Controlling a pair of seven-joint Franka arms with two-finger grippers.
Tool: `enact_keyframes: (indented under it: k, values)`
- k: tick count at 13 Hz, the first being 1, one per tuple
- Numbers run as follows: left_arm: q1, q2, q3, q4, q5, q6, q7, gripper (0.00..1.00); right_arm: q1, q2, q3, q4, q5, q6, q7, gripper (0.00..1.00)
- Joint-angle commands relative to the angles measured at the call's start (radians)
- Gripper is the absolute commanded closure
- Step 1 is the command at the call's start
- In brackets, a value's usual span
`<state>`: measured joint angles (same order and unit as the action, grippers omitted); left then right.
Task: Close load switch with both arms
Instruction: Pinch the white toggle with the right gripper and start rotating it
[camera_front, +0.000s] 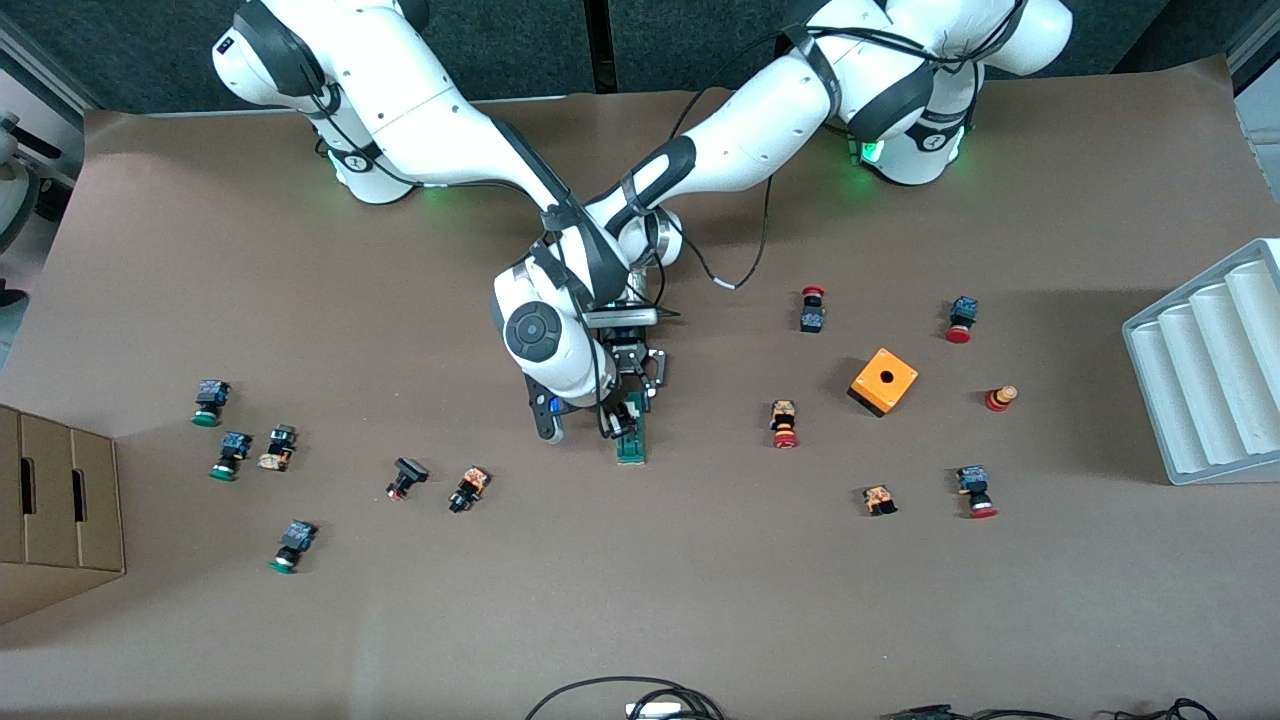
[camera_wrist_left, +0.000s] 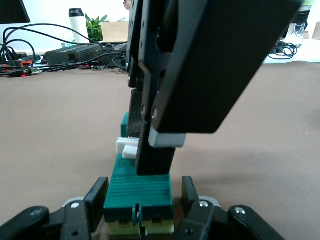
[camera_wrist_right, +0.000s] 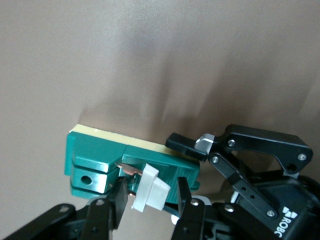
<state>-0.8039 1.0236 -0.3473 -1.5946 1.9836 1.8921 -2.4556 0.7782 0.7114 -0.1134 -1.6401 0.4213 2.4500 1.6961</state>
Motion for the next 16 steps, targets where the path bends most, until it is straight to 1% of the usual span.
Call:
enact_keyframes:
  k: [1, 5, 8, 16]
  values:
    - [-0.02, 0.033, 0.002, 0.016, 0.009, 0.015, -0.02, 0.33, 0.006, 0.008, -0.006, 0.006, 0.034, 0.014, 0.0, 0.54]
    - [-0.02, 0.033, 0.002, 0.015, 0.009, 0.015, -0.02, 0.33, -0.005, 0.008, -0.006, 0.029, 0.065, 0.001, -0.004, 0.55]
    - [-0.02, 0.033, 0.002, 0.016, 0.009, 0.015, -0.02, 0.33, -0.004, 0.011, -0.006, 0.029, 0.062, 0.006, -0.006, 0.58]
    - [-0.02, 0.032, 0.002, 0.015, 0.009, 0.015, -0.02, 0.33, -0.01, 0.016, -0.005, 0.046, 0.059, -0.009, -0.009, 0.6]
